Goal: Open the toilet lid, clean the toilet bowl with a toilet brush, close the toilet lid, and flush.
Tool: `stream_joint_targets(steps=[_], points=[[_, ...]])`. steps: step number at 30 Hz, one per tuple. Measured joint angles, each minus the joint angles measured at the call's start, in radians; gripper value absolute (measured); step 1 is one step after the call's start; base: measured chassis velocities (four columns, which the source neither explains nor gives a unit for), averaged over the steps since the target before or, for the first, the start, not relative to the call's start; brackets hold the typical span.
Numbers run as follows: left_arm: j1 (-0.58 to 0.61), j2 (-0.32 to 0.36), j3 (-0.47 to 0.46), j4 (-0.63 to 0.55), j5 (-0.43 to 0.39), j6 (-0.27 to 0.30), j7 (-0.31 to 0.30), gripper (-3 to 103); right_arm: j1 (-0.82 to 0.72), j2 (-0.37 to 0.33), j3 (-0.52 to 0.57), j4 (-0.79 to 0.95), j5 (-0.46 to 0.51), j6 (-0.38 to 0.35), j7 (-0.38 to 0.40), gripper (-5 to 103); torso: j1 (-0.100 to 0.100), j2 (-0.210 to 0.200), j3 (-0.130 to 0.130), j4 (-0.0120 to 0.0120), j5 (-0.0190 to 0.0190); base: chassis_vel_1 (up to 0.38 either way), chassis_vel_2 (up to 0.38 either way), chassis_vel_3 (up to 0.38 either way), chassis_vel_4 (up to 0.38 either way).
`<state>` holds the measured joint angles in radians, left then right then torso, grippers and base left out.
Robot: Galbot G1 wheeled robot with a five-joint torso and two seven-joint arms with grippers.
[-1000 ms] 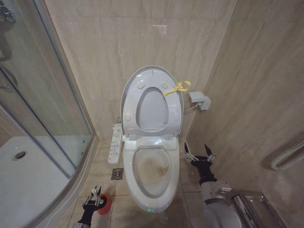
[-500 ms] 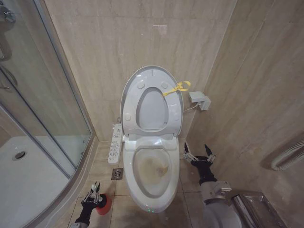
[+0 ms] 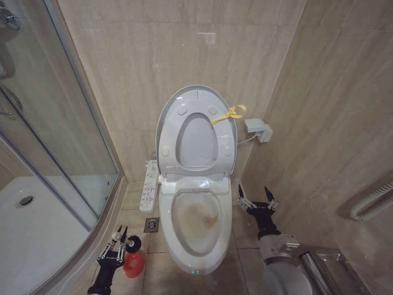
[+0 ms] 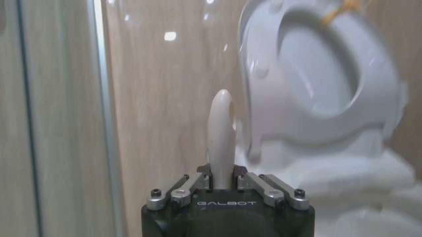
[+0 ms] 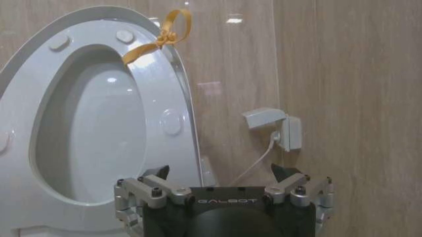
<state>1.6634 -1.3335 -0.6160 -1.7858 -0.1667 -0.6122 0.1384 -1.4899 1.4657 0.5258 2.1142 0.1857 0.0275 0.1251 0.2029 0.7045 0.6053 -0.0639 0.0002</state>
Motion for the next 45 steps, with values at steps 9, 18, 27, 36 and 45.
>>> stream_joint_targets(steps=[9,18,27,36,45], points=[[0.101,0.016,0.021,-0.31,0.002,0.067,-0.035,18,0.0,0.0,0.0,0.0,0.0,0.0,0.0,100,0.0,0.0,0.0,-0.0002,0.0001,0.0,0.0,0.0,0.0],[0.029,0.085,0.118,-0.428,-0.045,0.181,-0.049,18,0.0,0.0,0.0,0.0,0.0,0.0,0.0,100,0.0,0.0,0.0,-0.0003,-0.0001,0.0,0.0,0.0,0.0],[-0.205,0.182,0.24,-0.297,-0.133,0.237,-0.021,18,0.0,0.0,0.0,0.0,0.0,0.0,0.0,100,0.0,0.0,0.0,-0.0004,-0.0003,0.0,0.0,0.0,0.0],[-0.38,0.226,0.383,-0.134,-0.178,0.268,-0.018,18,0.0,0.0,0.0,0.0,0.0,0.0,0.0,100,0.0,0.0,0.0,0.0001,-0.0001,0.0,0.0,0.0,0.0],[-0.638,0.218,0.61,0.109,-0.203,0.284,-0.04,18,0.0,0.0,0.0,0.0,0.0,0.0,0.0,100,0.0,0.0,0.0,-0.0003,-0.0001,0.0,0.0,0.0,0.0]])
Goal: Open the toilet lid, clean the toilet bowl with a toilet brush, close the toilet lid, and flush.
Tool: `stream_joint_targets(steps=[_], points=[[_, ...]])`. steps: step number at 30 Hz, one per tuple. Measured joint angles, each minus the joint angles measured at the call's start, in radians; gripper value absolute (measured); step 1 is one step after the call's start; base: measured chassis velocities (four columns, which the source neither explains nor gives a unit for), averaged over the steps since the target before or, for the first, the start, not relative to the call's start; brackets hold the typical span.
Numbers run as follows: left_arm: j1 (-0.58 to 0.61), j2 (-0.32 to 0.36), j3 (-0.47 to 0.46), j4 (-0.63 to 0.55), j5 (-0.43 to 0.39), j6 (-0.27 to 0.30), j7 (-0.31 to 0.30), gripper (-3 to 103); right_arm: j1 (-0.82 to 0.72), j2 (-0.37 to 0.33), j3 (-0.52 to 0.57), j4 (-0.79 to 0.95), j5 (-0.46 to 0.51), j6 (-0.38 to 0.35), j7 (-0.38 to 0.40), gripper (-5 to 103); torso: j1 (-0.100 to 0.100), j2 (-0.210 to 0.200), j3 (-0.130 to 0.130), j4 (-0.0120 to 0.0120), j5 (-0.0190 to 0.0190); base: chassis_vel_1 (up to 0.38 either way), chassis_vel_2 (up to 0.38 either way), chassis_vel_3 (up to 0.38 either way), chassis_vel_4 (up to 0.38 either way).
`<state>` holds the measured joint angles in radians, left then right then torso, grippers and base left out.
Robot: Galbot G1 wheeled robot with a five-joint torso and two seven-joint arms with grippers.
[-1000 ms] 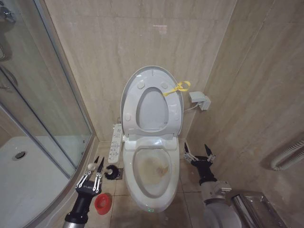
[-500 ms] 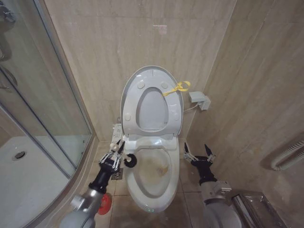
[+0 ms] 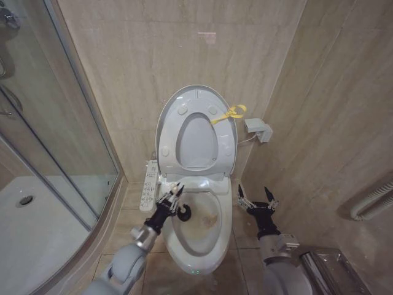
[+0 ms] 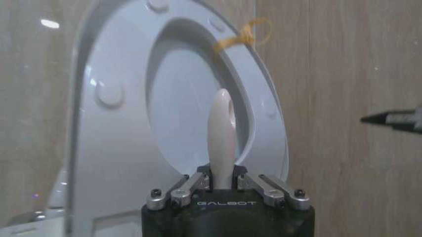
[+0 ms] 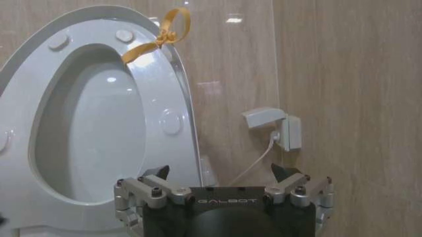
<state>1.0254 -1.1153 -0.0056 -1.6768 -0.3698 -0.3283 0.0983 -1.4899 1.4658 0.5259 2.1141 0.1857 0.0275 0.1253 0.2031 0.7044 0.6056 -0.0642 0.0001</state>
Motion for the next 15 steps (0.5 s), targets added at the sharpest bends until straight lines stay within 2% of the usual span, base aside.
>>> stream_joint_targets(steps=[2,4,6,7,11,15], points=[[-0.073,-0.023,0.054,0.092,-0.001,-0.006,-0.004,18,0.0,0.0,0.0,0.0,0.0,0.0,0.0,100,0.0,0.0,0.0,0.0001,0.0001,0.0,0.0,0.0,0.0],[-0.091,-0.031,0.066,0.119,-0.001,-0.01,-0.004,18,0.0,0.0,0.0,0.0,0.0,0.0,0.0,100,0.0,0.0,0.0,0.0003,-0.0001,0.0,0.0,0.0,0.0],[-0.163,-0.061,0.117,0.231,0.0,-0.031,-0.003,18,0.0,0.0,0.0,0.0,0.0,0.0,0.0,100,0.0,0.0,0.0,0.0002,0.0002,0.0,0.0,0.0,0.0],[-0.163,-0.061,0.117,0.231,0.0,-0.031,-0.003,18,0.0,0.0,0.0,0.0,0.0,0.0,0.0,100,0.0,0.0,0.0,0.0002,0.0002,0.0,0.0,0.0,0.0],[-0.264,-0.104,0.202,0.391,-0.001,-0.065,0.007,18,0.0,0.0,0.0,0.0,0.0,0.0,0.0,100,0.0,0.0,0.0,0.0002,0.0003,0.0,0.0,0.0,0.0],[-0.31,-0.136,0.259,0.475,-0.001,-0.081,0.011,18,0.0,0.0,0.0,0.0,0.0,0.0,0.0,100,0.0,0.0,0.0,0.0,0.0001,0.0,0.0,0.0,0.0]])
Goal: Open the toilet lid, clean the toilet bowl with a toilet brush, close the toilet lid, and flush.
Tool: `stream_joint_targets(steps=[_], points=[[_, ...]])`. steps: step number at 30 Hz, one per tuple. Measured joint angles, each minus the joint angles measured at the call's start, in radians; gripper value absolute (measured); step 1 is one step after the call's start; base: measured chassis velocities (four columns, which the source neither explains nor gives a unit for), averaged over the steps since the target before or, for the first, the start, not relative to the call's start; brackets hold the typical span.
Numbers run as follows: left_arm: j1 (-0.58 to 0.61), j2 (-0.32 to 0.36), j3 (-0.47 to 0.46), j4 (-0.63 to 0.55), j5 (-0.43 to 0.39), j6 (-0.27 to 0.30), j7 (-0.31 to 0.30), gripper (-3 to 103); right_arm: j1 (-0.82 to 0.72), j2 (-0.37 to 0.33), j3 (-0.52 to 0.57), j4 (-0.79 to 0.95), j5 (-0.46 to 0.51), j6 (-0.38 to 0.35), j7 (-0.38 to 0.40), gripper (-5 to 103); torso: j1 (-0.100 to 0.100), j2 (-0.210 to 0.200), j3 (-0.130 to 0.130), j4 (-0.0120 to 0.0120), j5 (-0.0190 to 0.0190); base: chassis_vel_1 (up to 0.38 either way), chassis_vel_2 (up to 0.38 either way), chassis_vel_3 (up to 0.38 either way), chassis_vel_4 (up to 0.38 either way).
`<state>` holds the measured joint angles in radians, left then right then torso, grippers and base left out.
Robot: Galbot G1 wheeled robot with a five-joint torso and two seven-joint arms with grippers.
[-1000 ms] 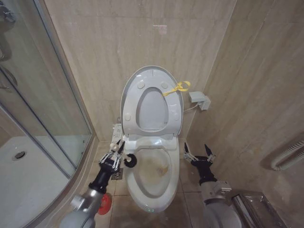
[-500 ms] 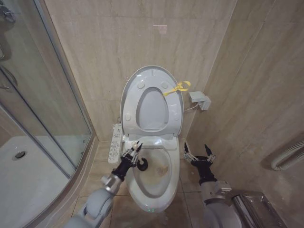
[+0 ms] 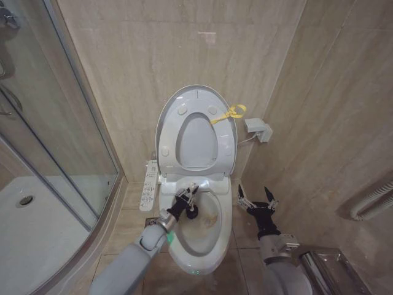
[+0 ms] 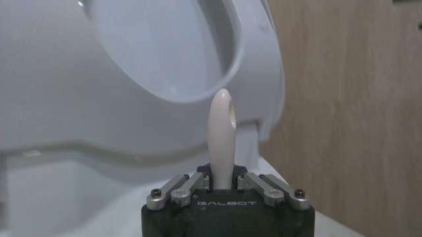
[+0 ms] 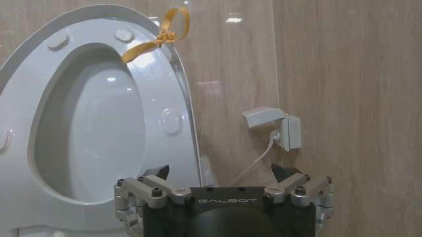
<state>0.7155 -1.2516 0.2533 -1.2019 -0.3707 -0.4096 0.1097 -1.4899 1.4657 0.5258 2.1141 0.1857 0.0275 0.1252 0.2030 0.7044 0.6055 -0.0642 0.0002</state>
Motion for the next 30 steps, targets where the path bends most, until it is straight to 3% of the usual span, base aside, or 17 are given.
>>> stream_joint_targets(steps=[5,11,23,30], points=[[-0.025,-0.035,0.03,0.079,0.01,-0.021,0.01,18,0.0,0.0,0.0,0.0,0.0,0.0,0.0,100,0.0,0.0,0.0,0.0002,0.0,0.0,0.0,0.0,0.0],[-0.037,-0.048,0.026,0.081,0.018,-0.025,0.011,18,0.0,0.0,0.0,0.0,0.0,0.0,0.0,100,0.0,0.0,0.0,0.0002,0.0,0.0,0.0,0.0,0.0],[-0.031,-0.084,0.059,-0.079,-0.001,0.022,-0.015,18,0.0,0.0,0.0,0.0,0.0,0.0,0.0,100,0.0,0.0,0.0,0.0002,0.0,0.0,0.0,0.0,0.0],[-0.033,-0.113,0.082,-0.076,0.007,0.024,-0.014,18,0.0,0.0,0.0,0.0,0.0,0.0,0.0,100,0.0,0.0,0.0,0.0,-0.0001,0.0,0.0,0.0,0.0]])
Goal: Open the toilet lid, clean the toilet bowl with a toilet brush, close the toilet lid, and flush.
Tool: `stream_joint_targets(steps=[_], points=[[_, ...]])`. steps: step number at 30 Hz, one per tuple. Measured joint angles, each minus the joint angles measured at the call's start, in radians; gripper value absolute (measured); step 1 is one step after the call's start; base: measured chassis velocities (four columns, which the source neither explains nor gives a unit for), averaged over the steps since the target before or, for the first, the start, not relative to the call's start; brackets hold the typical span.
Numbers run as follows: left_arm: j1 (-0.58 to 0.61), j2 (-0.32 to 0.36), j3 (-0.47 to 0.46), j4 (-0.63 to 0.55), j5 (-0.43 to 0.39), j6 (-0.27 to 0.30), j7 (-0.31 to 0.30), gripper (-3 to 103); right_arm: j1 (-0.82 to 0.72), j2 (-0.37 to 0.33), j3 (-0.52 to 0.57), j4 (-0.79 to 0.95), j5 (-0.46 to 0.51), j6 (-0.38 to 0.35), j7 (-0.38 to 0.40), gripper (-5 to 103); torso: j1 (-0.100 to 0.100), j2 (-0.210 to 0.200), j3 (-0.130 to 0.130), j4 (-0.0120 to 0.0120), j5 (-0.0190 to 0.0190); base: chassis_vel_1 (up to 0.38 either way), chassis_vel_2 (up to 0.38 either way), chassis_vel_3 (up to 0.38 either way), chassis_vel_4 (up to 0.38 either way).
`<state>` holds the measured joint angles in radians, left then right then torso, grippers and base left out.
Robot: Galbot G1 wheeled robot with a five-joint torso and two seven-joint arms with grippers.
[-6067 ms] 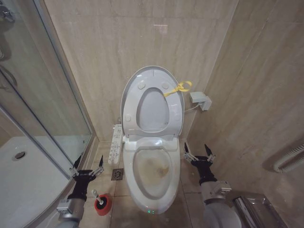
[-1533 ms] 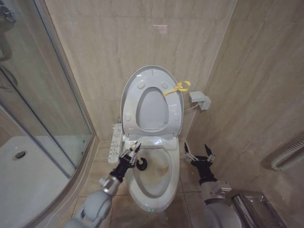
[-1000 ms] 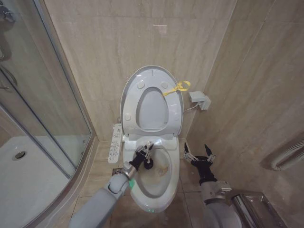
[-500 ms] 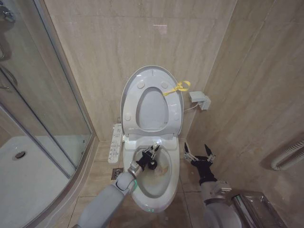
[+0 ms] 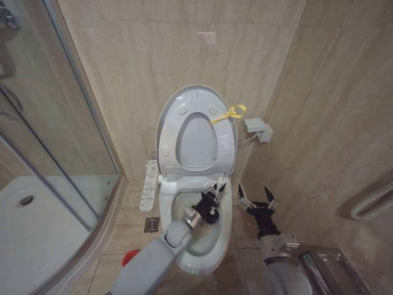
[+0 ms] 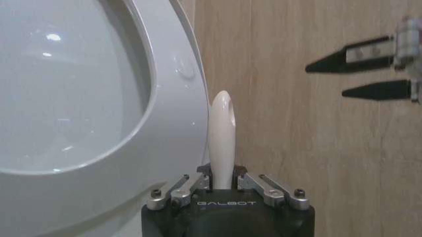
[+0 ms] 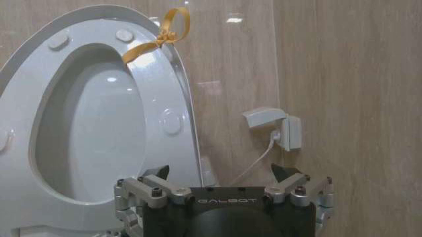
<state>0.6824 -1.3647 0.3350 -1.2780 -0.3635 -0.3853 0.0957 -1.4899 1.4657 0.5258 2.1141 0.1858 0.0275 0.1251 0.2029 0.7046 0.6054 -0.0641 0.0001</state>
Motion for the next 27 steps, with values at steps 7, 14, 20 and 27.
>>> stream_joint_targets(steps=[7,14,20,27], points=[[-0.02,-0.005,0.011,0.169,0.029,-0.057,0.036,18,0.0,0.0,0.0,0.0,0.0,0.0,0.0,100,0.0,0.0,0.0,0.0002,-0.0001,0.0,0.0,0.0,0.0],[-0.021,-0.016,0.0,0.149,0.019,-0.041,0.021,18,0.0,0.0,0.0,0.0,0.0,0.0,0.0,100,0.0,0.0,0.0,0.0003,0.0,0.0,0.0,0.0,0.0],[-0.026,-0.04,0.006,0.038,-0.012,-0.004,0.004,18,0.0,0.0,0.0,0.0,0.0,0.0,0.0,100,0.0,0.0,0.0,-0.0002,0.0,0.0,0.0,0.0,0.0],[-0.031,-0.056,0.003,0.158,0.007,-0.032,0.02,18,0.0,0.0,0.0,0.0,0.0,0.0,0.0,100,0.0,0.0,0.0,0.0003,-0.0001,0.0,0.0,0.0,0.0]])
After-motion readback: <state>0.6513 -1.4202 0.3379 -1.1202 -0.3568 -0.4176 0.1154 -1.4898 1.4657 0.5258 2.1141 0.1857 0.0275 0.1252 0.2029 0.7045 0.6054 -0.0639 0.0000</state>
